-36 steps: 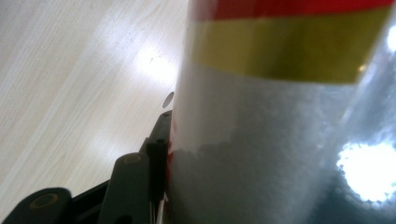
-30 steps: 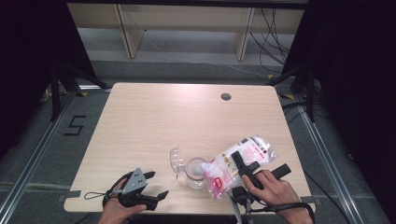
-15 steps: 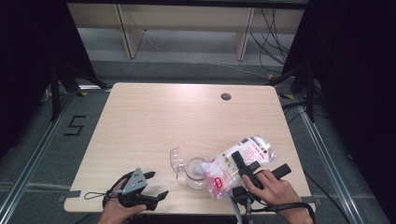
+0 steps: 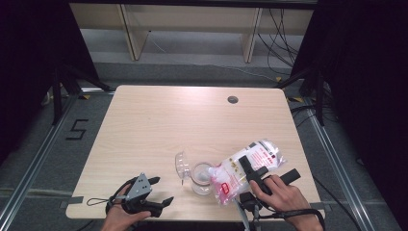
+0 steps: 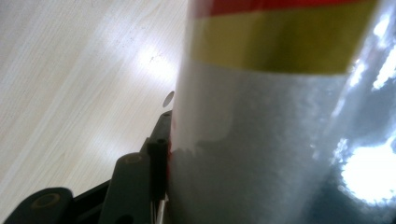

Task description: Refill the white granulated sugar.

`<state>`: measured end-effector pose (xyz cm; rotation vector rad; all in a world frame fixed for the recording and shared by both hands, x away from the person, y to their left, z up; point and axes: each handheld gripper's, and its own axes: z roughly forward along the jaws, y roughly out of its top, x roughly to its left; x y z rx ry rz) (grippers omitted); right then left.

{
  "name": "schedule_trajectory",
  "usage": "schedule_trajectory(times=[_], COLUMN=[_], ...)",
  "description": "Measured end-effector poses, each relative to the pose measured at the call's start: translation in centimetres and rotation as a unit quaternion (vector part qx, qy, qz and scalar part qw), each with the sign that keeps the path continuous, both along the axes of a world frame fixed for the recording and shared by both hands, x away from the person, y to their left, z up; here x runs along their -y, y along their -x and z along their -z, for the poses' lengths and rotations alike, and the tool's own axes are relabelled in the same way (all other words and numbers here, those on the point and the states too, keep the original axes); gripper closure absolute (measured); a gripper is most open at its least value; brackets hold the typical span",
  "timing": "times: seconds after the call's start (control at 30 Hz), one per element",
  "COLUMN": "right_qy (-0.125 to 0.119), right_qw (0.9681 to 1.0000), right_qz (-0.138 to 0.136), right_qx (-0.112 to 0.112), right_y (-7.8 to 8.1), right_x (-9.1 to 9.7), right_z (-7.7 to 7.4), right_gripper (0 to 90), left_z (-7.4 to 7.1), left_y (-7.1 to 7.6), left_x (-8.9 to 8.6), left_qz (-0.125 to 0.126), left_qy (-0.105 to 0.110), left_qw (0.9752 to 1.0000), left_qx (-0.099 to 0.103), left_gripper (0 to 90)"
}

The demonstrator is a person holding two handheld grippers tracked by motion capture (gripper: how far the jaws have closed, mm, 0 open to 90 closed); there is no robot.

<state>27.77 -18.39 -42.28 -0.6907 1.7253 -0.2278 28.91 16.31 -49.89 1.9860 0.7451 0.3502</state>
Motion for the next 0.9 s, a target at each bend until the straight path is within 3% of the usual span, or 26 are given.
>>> schedule_trajectory(times=[0.9], right_qy=[0.002], right_qw=[1.0], right_qz=[0.0], right_qx=[-0.001], right_y=[0.01], right_x=[0.02], right_z=[0.02], right_gripper=[55.0], left_z=[-0.05], left_y=[0.0], left_x=[-0.02], left_qz=[-0.001], left_qy=[-0.003], left_qw=[1.0], left_qx=[-0.001], left_gripper=[17.7])
